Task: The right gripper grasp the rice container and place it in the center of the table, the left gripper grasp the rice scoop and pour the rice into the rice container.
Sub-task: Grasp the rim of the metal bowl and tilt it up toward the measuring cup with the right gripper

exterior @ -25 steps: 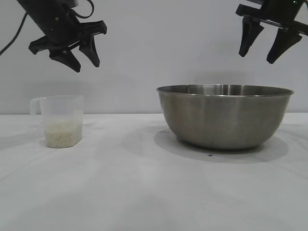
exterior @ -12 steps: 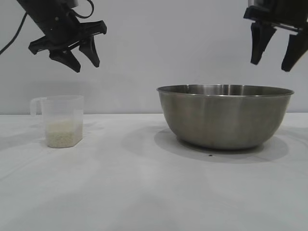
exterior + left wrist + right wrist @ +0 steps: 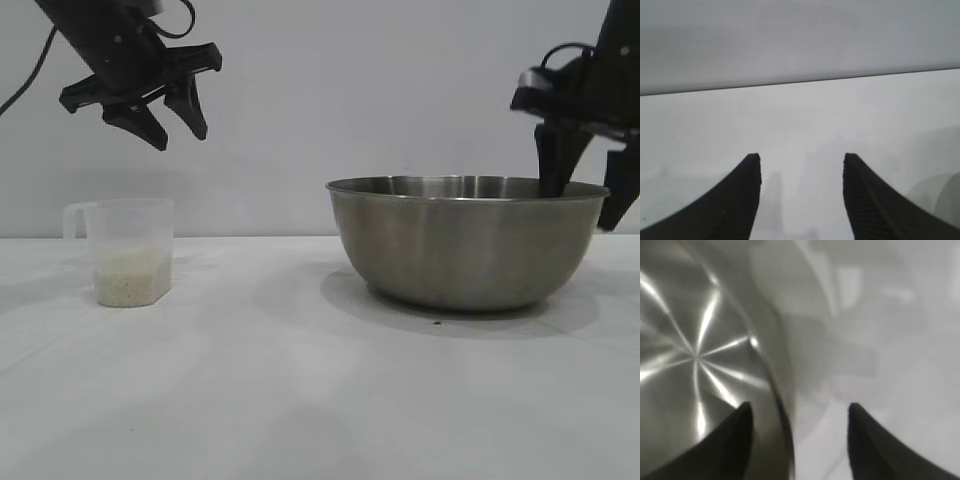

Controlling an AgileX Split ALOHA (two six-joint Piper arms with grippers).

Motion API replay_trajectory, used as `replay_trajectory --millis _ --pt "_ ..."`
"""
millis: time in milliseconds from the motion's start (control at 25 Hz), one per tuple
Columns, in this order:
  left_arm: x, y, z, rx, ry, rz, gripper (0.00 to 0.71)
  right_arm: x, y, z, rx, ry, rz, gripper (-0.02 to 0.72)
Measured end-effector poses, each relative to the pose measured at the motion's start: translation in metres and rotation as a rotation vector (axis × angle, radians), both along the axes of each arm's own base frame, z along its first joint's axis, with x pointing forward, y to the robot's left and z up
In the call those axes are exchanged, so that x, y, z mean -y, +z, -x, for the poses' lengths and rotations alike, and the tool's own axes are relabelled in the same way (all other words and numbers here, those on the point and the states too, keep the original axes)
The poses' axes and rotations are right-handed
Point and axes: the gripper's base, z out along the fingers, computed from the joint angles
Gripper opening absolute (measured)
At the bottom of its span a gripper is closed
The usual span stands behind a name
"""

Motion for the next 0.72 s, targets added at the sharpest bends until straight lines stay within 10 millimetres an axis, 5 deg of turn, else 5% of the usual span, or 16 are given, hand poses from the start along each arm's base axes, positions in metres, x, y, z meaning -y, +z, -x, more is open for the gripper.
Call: replay_trajectory --millis 280,720 --pt "0.000 0.000 0.000 -0.001 -0.001 0.000 0.309 -0.009 0.011 -0.001 0.045 0.027 -0.080 0.000" --pt "0.001 -0.001 0.001 -0.017 -0.011 0.002 0.309 -0.079 0.022 0.015 0.073 0.208 -0.100 0.000"
